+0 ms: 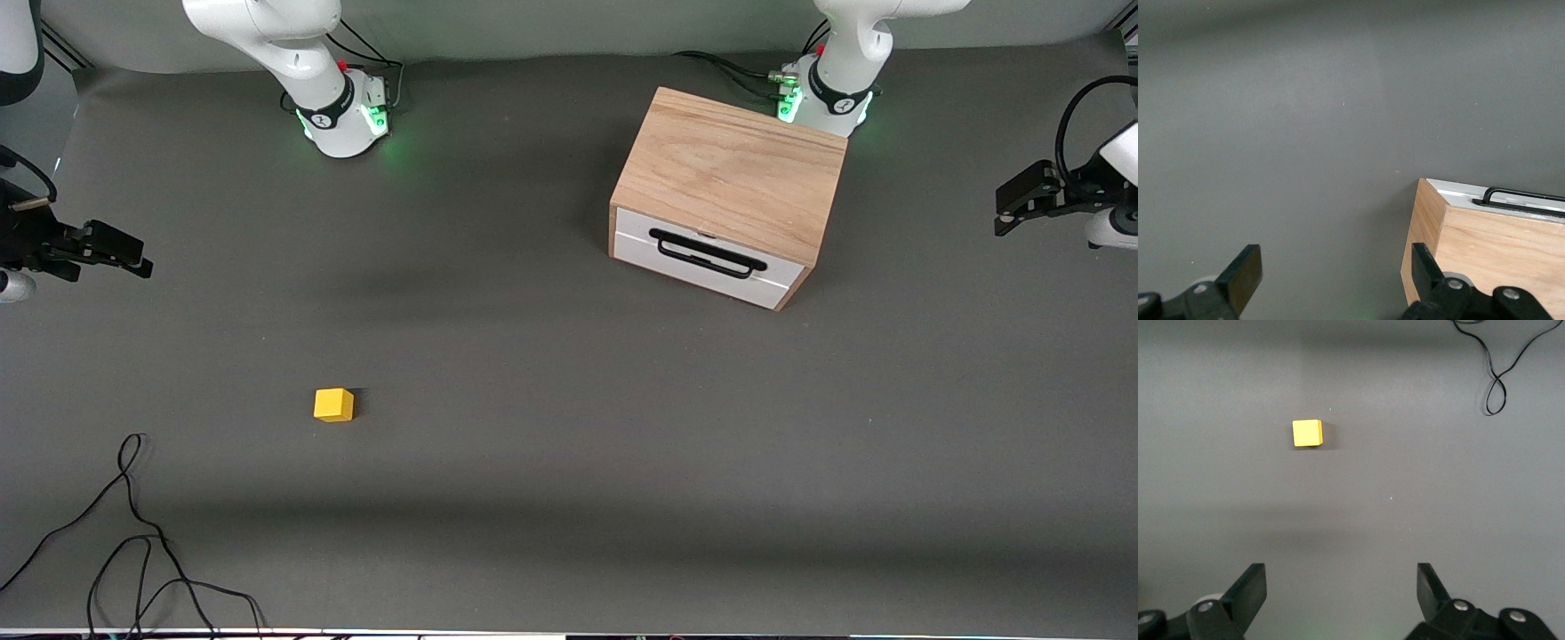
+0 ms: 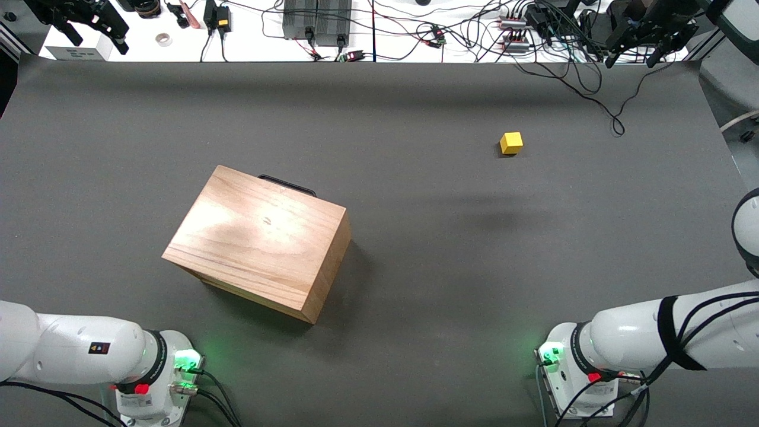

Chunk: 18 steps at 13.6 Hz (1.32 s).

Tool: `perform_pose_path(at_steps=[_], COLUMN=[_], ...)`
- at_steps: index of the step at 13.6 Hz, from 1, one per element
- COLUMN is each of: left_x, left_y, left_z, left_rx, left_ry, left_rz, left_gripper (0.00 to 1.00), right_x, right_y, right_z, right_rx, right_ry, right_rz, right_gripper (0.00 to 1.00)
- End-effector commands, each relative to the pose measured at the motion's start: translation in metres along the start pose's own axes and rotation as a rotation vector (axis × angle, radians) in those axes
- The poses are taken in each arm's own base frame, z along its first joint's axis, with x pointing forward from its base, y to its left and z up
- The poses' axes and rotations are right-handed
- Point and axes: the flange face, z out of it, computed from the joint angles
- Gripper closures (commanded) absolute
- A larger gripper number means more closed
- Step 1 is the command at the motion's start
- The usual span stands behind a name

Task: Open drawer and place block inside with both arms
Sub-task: 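Move the right gripper toward the yellow cube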

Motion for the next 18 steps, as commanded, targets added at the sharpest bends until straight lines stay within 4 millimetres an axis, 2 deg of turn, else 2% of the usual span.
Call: perform_pose_path(at_steps=[1,6,9,11,12,15,18], left_x=[-0.003,-0.003,-0.003,-0.003,-0.003,-0.003,-0.003], left_y=[-0.001,0.0,0.0,0.0,0.0,0.0,0.0], left_z=[-0.005,-0.005,-0.005,-0.005,-0.005,-0.005,-0.005], left_rx=[-0.001,0.0,0.0,0.0,0.0,0.0,-0.001], left_ry=[-0.004,-0.002,-0.002,-0.002,-0.002,-0.002,-0.004], left_rz=[0.011,0.013,0.013,0.013,0.013,0.013,0.013], left_gripper=[0.0,0.0,0.0,0.0,0.0,0.0,0.0], right_x=[0.0,0.001,0.01,0.025,0.031,0.04,0.049], right_y=[0.002,0.0,-0.011,-0.048,-0.057,-0.073,-0.077], right_z=[-0.003,-0.002,0.005,0.006,0.005,0.01,0.02], right_rx=[-0.018,-0.016,-0.005,-0.013,-0.011,-0.012,-0.013], right_ry=[-0.007,-0.01,-0.009,0.006,0.011,0.012,0.018], right_rz=[-0.02,-0.02,-0.017,-0.049,-0.042,-0.051,-0.055], right_gripper=[0.0,0.0,0.0,0.0,0.0,0.0,0.0])
